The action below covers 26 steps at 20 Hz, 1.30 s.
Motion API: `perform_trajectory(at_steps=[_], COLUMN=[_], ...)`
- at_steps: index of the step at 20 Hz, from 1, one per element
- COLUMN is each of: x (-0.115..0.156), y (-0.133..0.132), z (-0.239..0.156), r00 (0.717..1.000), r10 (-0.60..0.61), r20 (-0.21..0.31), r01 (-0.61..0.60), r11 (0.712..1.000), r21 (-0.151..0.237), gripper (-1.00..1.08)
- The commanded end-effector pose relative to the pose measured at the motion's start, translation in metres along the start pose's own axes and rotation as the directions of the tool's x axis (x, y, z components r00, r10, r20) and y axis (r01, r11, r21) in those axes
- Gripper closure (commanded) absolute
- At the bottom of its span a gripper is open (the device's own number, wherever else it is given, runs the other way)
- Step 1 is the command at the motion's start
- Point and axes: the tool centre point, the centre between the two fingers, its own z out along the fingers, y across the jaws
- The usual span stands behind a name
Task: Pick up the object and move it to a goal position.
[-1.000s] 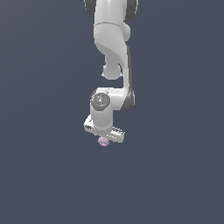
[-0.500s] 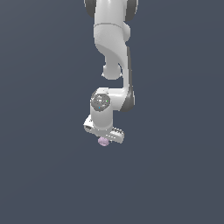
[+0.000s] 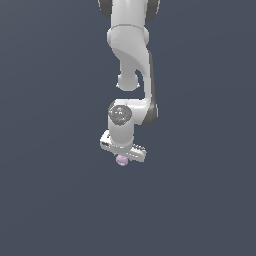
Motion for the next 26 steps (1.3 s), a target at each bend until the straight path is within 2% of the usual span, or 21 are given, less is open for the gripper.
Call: perform_trajectory(at_steps=[1,6,18,26], x=[-0.010,-0.038,-0.123,-0.153], y=[-0.014,-0.051,-0.170,-0.215], z=[-0.002,-0.010,-0.032,-0.040], r00=[1.000,1.000,1.000,1.000], r10=[-0.002,-0.002,-0.002,-0.002], r20=[0.000,0.000,0.000,0.000], r01=[0.002,0.002,0.002,0.002], r11=[1.000,1.000,1.000,1.000], r21=[0.001,0.001,0.001,0.001], gripper=[1.08,1.08,1.08,1.08])
